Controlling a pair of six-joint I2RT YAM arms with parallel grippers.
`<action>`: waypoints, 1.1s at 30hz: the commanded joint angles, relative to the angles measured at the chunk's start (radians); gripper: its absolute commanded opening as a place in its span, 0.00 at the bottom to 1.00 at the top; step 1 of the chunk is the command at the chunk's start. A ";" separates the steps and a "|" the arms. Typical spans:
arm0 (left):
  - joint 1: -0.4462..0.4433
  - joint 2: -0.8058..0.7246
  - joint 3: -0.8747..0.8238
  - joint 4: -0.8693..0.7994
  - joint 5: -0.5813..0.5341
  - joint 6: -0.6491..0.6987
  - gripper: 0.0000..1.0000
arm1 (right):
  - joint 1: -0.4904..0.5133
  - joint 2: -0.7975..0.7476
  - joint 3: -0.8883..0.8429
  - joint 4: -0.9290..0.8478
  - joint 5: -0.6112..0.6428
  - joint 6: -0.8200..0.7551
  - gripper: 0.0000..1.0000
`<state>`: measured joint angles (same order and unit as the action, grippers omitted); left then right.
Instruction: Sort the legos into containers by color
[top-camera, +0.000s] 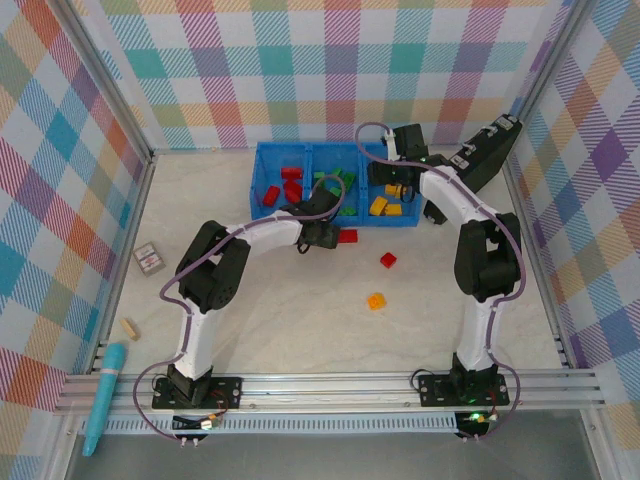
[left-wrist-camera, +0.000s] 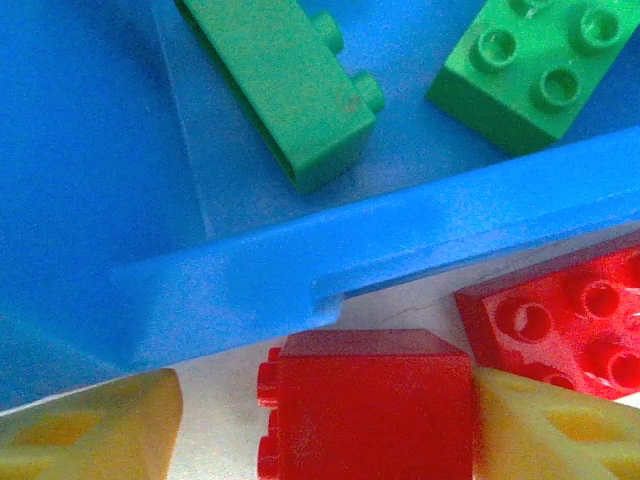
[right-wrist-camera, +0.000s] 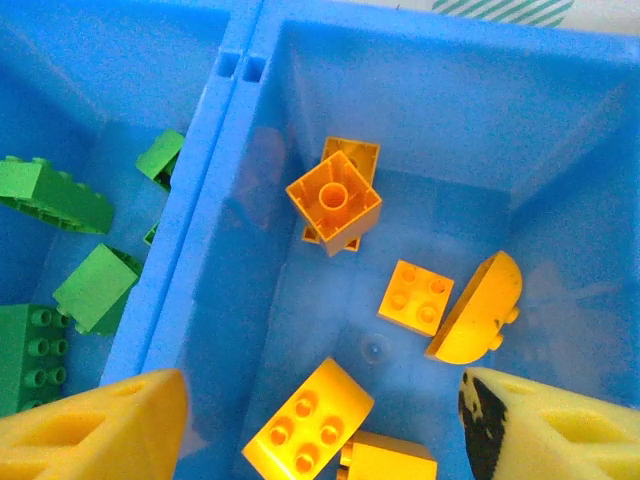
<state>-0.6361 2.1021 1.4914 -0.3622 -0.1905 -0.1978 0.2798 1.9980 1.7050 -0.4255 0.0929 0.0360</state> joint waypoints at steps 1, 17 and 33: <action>0.010 0.020 0.024 0.002 0.025 -0.019 0.68 | -0.008 -0.037 0.021 0.005 0.013 -0.012 0.72; 0.021 -0.009 -0.014 -0.004 0.019 -0.017 0.35 | -0.007 -0.122 -0.112 -0.025 0.032 0.034 0.72; 0.021 -0.302 -0.157 -0.147 0.015 0.060 0.29 | 0.007 -0.372 -0.509 -0.082 -0.115 0.274 0.70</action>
<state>-0.6243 1.8793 1.3521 -0.4545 -0.1661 -0.1612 0.2810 1.6833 1.2400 -0.4877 0.0578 0.2035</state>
